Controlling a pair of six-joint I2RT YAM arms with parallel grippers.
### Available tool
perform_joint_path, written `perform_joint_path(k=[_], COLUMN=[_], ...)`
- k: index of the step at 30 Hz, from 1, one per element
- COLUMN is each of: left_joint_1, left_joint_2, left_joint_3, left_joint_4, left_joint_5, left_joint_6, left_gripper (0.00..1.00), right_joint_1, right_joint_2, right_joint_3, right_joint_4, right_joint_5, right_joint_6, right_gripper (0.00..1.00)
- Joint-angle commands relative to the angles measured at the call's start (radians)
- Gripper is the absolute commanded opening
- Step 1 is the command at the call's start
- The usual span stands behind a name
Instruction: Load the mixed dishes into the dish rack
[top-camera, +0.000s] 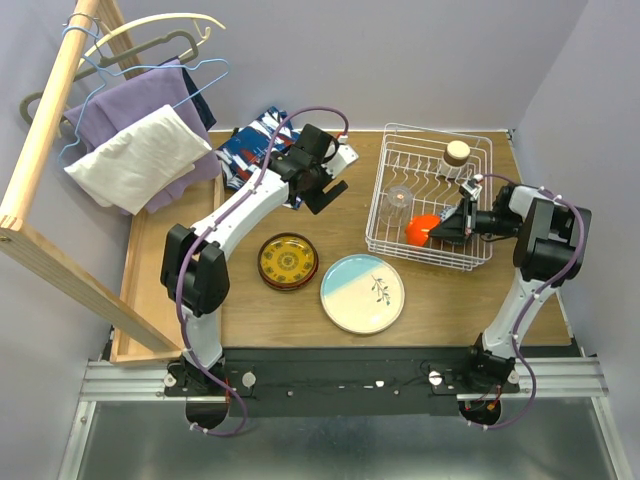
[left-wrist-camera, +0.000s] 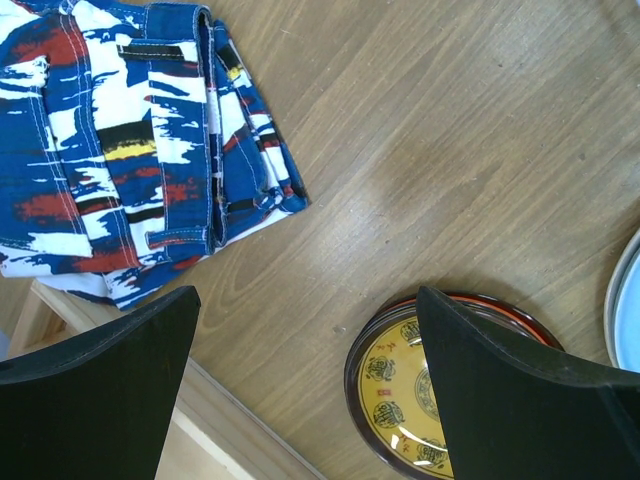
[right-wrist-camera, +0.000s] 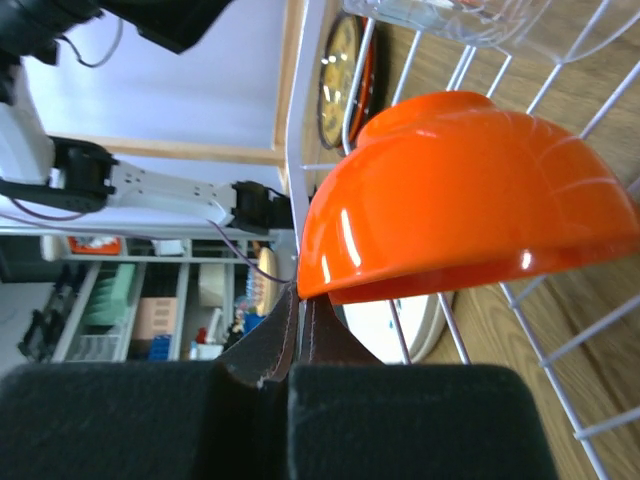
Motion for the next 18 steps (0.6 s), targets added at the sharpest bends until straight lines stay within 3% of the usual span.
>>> perform_joint_path(k=[1, 10, 13, 14, 18], left_joint_1=[0.002, 0.001, 0.002, 0.001, 0.001], left_joint_2=[0.016, 0.030, 0.028, 0.030, 0.039], left_joint_3=[0.001, 0.001, -0.003, -0.002, -0.001], left_joint_4=[-0.003, 0.003, 0.006, 0.007, 0.021], left_joint_5=[-0.003, 0.007, 0.010, 0.015, 0.032], left_joint_6=[0.000, -0.014, -0.011, -0.013, -0.025], left_gripper=[0.99, 0.99, 0.99, 0.99, 0.98], right_joint_1=[0.016, 0.016, 0.016, 0.016, 0.014], right_joint_2=[0.031, 0.062, 0.059, 0.057, 0.011], right_joint_3=[-0.038, -0.007, 0.016, 0.036, 0.084], right_joint_4=[-0.056, -0.056, -0.056, -0.056, -0.056], right_joint_5=[0.083, 0.155, 0.274, 0.311, 0.492], right_joint_6=[-0.052, -0.052, -0.039, -0.029, 0.021], right_gripper=[0.00, 0.01, 0.01, 0.08, 0.10])
